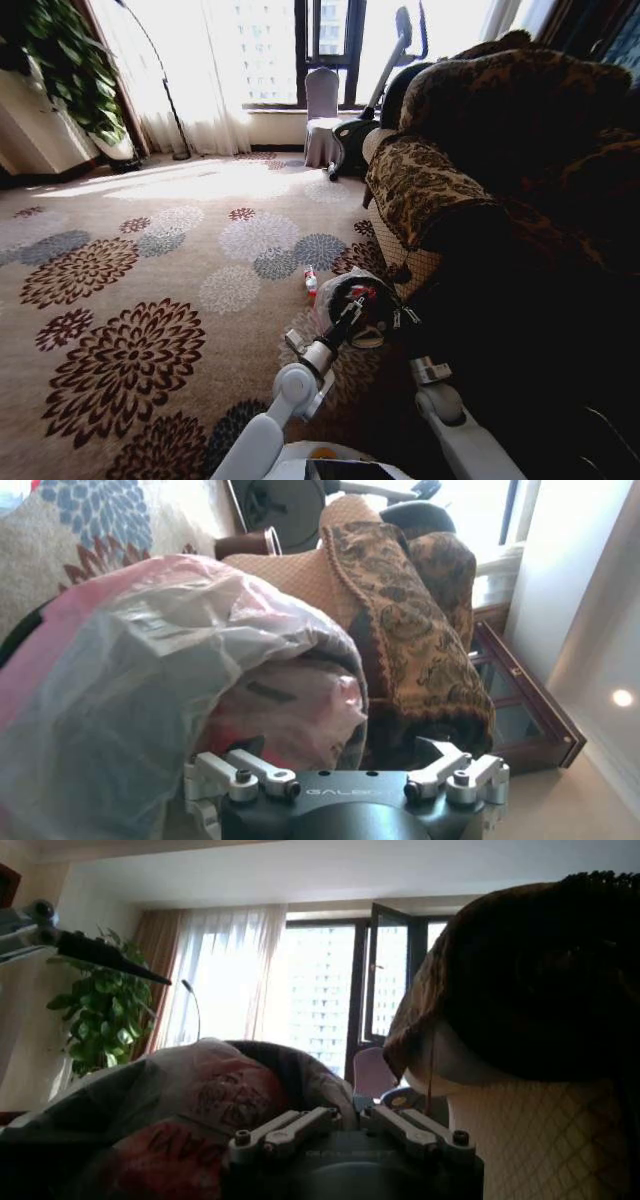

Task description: Pick up the trash from the ground and place it into the trash bin.

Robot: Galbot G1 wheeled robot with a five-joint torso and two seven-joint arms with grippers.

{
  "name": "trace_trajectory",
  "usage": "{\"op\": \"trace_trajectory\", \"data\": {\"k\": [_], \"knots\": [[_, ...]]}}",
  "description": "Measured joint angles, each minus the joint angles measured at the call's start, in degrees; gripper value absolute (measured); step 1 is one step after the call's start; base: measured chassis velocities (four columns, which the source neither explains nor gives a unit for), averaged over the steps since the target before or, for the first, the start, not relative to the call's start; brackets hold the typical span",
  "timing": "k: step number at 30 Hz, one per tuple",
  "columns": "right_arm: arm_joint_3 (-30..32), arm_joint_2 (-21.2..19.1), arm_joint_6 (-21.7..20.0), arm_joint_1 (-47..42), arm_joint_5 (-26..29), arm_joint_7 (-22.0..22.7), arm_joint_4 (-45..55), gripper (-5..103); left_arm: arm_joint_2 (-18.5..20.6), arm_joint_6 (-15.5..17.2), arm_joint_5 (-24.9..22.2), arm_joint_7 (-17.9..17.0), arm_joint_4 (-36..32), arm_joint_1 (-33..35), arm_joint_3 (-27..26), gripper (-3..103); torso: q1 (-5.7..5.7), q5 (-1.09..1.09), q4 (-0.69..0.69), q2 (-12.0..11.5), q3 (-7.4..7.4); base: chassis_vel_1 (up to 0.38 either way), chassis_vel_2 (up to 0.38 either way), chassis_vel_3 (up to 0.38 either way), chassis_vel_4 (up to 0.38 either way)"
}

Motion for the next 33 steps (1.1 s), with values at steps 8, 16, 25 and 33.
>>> {"op": "trace_trajectory", "data": {"k": [8,16,25,33], "knots": [[0.8,0.0,0.2,-0.4,0.3,0.0,0.5,0,0.2,-1.0,5.3,1.5,-1.3,3.4,1.2,102,-0.01,0.01,0.02,0.0,0.00,0.000,0.000,0.000,0.000],[1.9,0.3,1.1,-3.8,0.4,0.0,2.8,0,-3.7,-0.2,0.3,-4.2,4.2,-7.5,1.0,98,0.00,0.02,0.00,0.0,0.00,0.000,0.000,0.000,0.000],[3.0,-0.1,1.3,-4.4,0.2,0.0,2.5,0,0.8,2.7,-0.4,-5.2,-4.6,-1.1,2.0,99,-0.01,-0.01,0.03,0.0,-0.01,0.000,0.000,0.000,0.000],[3.3,-0.4,-0.4,-1.7,0.1,0.0,0.1,0,7.1,1.0,18.2,4.2,-10.8,7.3,-0.8,98,-0.01,0.00,0.01,0.0,-0.01,0.000,0.000,0.000,0.000]]}}
